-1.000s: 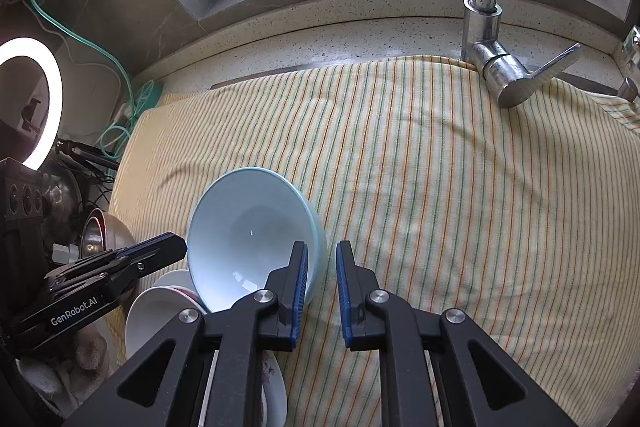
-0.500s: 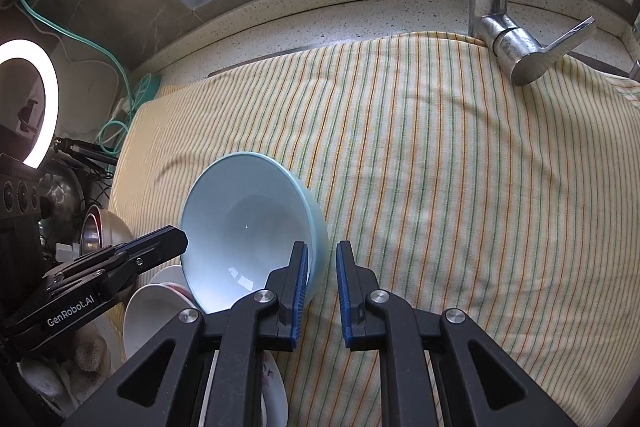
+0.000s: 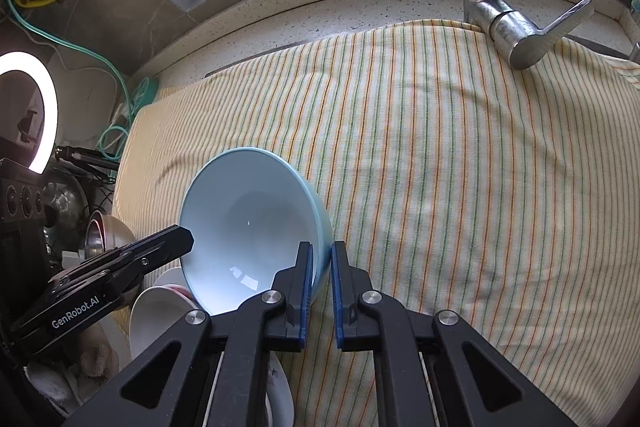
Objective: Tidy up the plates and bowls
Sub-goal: 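Lift the pale blue bowl with both tools and carry it over the nested steel bowls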
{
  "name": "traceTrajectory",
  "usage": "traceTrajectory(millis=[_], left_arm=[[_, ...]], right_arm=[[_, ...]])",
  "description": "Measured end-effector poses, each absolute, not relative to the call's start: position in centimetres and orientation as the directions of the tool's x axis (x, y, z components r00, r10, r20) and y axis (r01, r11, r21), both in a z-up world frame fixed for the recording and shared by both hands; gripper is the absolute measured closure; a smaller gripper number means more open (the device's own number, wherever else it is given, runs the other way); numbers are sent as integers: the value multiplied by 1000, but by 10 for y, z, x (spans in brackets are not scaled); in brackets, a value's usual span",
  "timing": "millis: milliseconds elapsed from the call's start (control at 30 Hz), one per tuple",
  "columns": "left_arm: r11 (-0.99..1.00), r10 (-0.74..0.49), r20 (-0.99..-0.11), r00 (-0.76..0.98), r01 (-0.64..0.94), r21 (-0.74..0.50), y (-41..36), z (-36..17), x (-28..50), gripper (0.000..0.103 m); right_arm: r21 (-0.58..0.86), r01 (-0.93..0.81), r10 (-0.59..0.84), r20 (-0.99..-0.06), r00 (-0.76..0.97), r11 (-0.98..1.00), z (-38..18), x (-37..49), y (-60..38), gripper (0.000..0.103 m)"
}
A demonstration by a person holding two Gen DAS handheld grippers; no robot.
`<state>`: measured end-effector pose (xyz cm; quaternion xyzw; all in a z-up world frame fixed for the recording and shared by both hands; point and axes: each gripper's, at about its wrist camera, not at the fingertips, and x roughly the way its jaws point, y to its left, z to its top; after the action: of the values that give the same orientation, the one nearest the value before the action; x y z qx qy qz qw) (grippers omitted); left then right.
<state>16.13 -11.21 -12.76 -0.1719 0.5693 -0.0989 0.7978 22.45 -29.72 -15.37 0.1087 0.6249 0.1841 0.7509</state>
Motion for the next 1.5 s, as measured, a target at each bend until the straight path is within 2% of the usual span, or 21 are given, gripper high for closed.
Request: traceTrajectory(millis=[800,1500], left_arm=[[895,-348,-807,477,-88,-438,-58,-71,111,96],[838,-213,-795,568,-311,-448,57,-57,32,96]], right_arm=[[392,-253,440,-881,171,884,-86,204,-248,95],[396,-482,502,-857,111,782,-58,175,-101,95]])
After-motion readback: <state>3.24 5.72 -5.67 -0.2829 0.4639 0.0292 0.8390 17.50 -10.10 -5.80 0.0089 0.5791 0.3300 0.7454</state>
